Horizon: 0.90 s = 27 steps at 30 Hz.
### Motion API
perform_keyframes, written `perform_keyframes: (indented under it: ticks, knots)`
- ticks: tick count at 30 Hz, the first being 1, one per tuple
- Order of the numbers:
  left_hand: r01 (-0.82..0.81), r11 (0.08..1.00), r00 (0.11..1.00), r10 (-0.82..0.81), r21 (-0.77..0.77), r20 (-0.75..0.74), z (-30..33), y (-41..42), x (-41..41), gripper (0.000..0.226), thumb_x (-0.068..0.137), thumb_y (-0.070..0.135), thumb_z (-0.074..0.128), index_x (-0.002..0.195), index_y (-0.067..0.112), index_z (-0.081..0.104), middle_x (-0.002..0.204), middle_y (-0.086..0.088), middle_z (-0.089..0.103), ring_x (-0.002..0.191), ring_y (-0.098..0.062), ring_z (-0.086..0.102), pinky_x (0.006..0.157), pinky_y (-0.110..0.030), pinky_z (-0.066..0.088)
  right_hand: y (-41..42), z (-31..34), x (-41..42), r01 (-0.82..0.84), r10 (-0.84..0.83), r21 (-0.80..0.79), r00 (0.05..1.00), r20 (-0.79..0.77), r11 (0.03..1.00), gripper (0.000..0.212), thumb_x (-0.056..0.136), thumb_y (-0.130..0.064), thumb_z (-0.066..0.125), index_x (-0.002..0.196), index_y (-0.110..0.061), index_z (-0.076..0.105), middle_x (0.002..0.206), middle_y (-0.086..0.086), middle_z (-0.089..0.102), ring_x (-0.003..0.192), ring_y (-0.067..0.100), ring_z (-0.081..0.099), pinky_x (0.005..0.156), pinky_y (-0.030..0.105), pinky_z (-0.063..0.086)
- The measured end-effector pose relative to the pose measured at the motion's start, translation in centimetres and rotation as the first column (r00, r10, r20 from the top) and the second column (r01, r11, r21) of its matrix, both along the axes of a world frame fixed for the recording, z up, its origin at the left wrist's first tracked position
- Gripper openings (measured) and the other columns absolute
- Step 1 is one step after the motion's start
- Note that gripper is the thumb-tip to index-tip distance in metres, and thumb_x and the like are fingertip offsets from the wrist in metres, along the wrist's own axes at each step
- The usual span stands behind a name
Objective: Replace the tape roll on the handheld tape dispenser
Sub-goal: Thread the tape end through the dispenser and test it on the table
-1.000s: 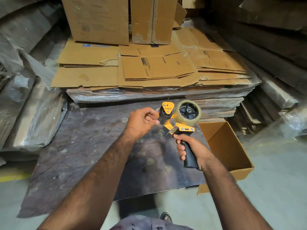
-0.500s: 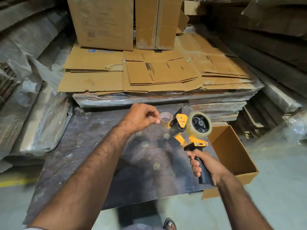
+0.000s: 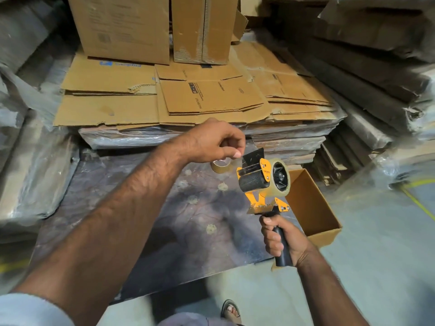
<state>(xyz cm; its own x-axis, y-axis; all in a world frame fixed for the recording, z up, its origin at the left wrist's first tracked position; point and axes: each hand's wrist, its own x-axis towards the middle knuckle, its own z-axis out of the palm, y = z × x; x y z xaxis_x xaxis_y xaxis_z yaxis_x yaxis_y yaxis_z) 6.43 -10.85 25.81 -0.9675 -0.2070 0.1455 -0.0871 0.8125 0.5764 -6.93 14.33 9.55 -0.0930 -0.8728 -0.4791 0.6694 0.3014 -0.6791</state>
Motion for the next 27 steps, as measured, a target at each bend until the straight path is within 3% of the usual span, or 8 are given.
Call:
perform_keyframes:
  ticks: [7, 11, 15, 18, 23, 27]
  knots:
    - [0.011, 1.0, 1.0, -0.011, 0.013, 0.002, 1.0, 0.7, -0.5, 0.006, 0.085, 0.026, 0.078, 0.089, 0.025, 0.074, 0.081, 0.012, 0.073, 0.076, -0.002, 0.068, 0.071, -0.02, 0.057, 0.3, -0.4, 0.7, -0.005, 0.011, -0.061, 0.996, 0.088, 0.998, 0.034, 0.069, -0.017, 0.084, 0.063, -0.014, 0.05, 0.043, 0.0, 0.046, 0.027, 0.011, 0.044, 0.031, 0.02, 0.039]
    - [-0.031, 0.999, 0.999, 0.032, 0.033, -0.02, 0.9, 1.0, -1.2, 0.011, 0.081, 0.024, 0.082, 0.087, 0.021, 0.073, 0.084, 0.011, 0.073, 0.08, -0.004, 0.068, 0.077, -0.027, 0.058, 0.1, -0.6, 1.4, -0.044, 0.048, -0.059, 0.996, 0.08, 0.997, 0.034, 0.073, -0.016, 0.08, 0.063, -0.013, 0.048, 0.043, 0.0, 0.048, 0.027, 0.011, 0.045, 0.032, 0.02, 0.04]
    - [-0.085, 0.994, 0.996, 0.086, 0.066, -0.01, -0.6, 1.5, -1.7, 0.016, 0.076, 0.025, 0.086, 0.084, 0.021, 0.073, 0.083, 0.01, 0.073, 0.075, -0.004, 0.067, 0.074, -0.031, 0.06, -0.4, -0.3, 2.1, -0.061, 0.063, -0.032, 0.997, 0.054, 0.998, 0.029, 0.077, -0.016, 0.071, 0.063, -0.014, 0.046, 0.043, 0.0, 0.046, 0.027, 0.011, 0.044, 0.031, 0.02, 0.04]
    - [-0.229, 0.959, 0.97, 0.24, 0.167, -0.047, -1.5, 1.8, -1.5, 0.029, 0.067, 0.026, 0.092, 0.084, 0.017, 0.069, 0.083, 0.002, 0.073, 0.071, -0.006, 0.068, 0.065, -0.018, 0.052, -0.3, -0.2, 2.2, -0.034, 0.034, -0.012, 0.999, 0.035, 0.999, 0.03, 0.077, -0.015, 0.07, 0.063, -0.012, 0.043, 0.043, 0.001, 0.045, 0.027, 0.011, 0.043, 0.031, 0.021, 0.04]
    - [-0.389, 0.869, 0.914, 0.406, 0.306, 0.009, -2.5, 2.4, -0.7, 0.039, 0.062, 0.03, 0.094, 0.076, 0.009, 0.064, 0.064, -0.004, 0.073, 0.056, -0.014, 0.074, 0.053, -0.028, 0.06, 0.2, -0.5, 2.2, -0.028, 0.028, 0.017, 1.0, -0.004, 0.999, 0.036, 0.074, -0.017, 0.077, 0.066, -0.011, 0.043, 0.043, 0.002, 0.045, 0.027, 0.012, 0.042, 0.031, 0.021, 0.04]
    - [-0.397, 0.755, 0.898, 0.436, 0.522, 0.053, -3.8, 2.8, -0.7, 0.033, 0.063, 0.018, 0.093, 0.078, 0.002, 0.068, 0.066, -0.011, 0.075, 0.064, -0.022, 0.076, 0.064, -0.038, 0.064, 0.0, -0.4, 2.3, -0.014, 0.016, 0.051, 0.999, -0.044, 0.999, 0.035, 0.075, -0.019, 0.075, 0.063, -0.01, 0.043, 0.043, 0.002, 0.044, 0.028, 0.012, 0.043, 0.031, 0.022, 0.04]
